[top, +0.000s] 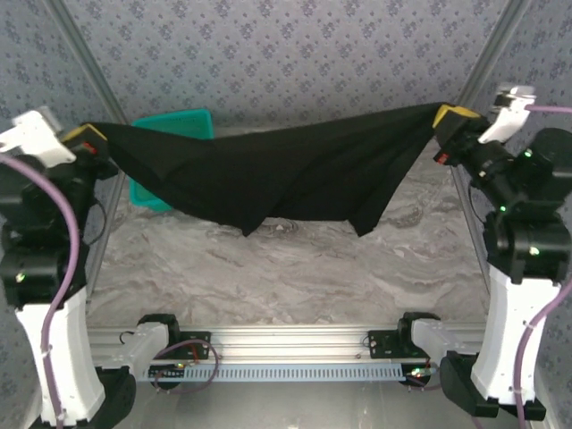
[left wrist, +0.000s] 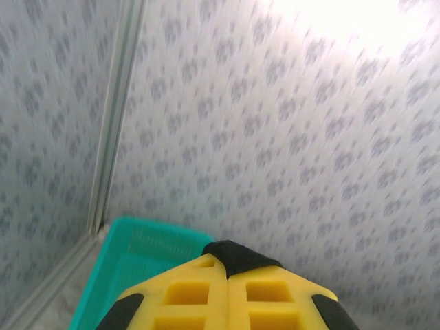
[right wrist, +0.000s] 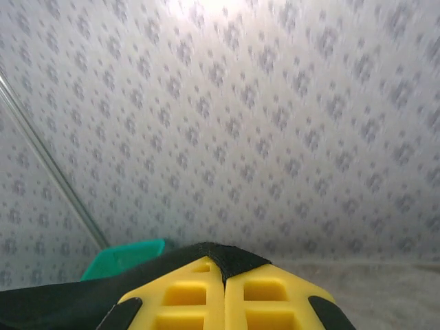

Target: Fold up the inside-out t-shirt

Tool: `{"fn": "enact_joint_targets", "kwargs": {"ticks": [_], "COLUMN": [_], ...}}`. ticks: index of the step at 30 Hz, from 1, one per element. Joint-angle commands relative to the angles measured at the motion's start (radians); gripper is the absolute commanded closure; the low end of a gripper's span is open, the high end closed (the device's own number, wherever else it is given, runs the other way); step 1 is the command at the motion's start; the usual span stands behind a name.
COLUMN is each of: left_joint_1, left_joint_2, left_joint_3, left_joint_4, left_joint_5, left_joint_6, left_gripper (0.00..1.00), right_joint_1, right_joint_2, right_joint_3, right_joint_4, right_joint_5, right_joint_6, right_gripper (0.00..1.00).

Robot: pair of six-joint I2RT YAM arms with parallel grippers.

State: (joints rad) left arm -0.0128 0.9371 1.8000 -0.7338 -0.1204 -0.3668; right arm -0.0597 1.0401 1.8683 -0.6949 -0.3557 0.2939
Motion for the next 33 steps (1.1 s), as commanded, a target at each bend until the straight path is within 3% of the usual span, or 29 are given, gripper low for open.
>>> {"fn": "enact_joint_targets", "kwargs": {"ticks": [1,6,10,16,21,23,25,30,33], "left_joint_1": [0.006,0.006,0.004,0.004,0.006,0.008,0.01,0.046,0.076], "left_joint_2": [0.02,0.186,0.394,0.537,0.772,0.888,0.967,0.987,0.958], "left_joint_3": [0.185,0.563,0.906,0.872,0.979,1.11,1.167,1.131,1.131], "left_joint_4": [-0.052,-0.156,-0.262,-0.175,-0.109,-0.089,-0.027,0.18,0.275], "left_joint_5": [-0.068,-0.097,-0.123,-0.113,-0.042,-0.022,-0.001,0.09,0.142], "left_joint_6": [0.048,0.114,0.158,0.182,0.151,0.138,0.121,0.023,-0.052], "left_gripper": [1.0,1.0,1.0,1.0,1.0,1.0,1.0,1.0,1.0], "right_joint_1": [-0.01,-0.01,-0.007,-0.014,-0.079,-0.117,-0.108,-0.142,-0.171], "right_joint_2": [0.033,0.175,0.186,0.261,0.377,0.5,0.612,0.777,0.759], "right_joint_3": [0.185,0.607,0.628,0.52,0.43,0.558,0.699,0.964,0.966], "right_joint_4": [-0.141,-0.322,-0.301,-0.277,-0.068,-0.06,-0.051,0.032,0.138], "right_joint_5": [0.099,0.217,0.32,0.326,0.273,0.178,0.162,0.042,0.012], "right_joint_6": [-0.022,-0.081,-0.11,-0.113,-0.016,0.048,0.054,0.178,0.258], "right_gripper": [1.0,1.0,1.0,1.0,1.0,1.0,1.0,1.0,1.0]}}
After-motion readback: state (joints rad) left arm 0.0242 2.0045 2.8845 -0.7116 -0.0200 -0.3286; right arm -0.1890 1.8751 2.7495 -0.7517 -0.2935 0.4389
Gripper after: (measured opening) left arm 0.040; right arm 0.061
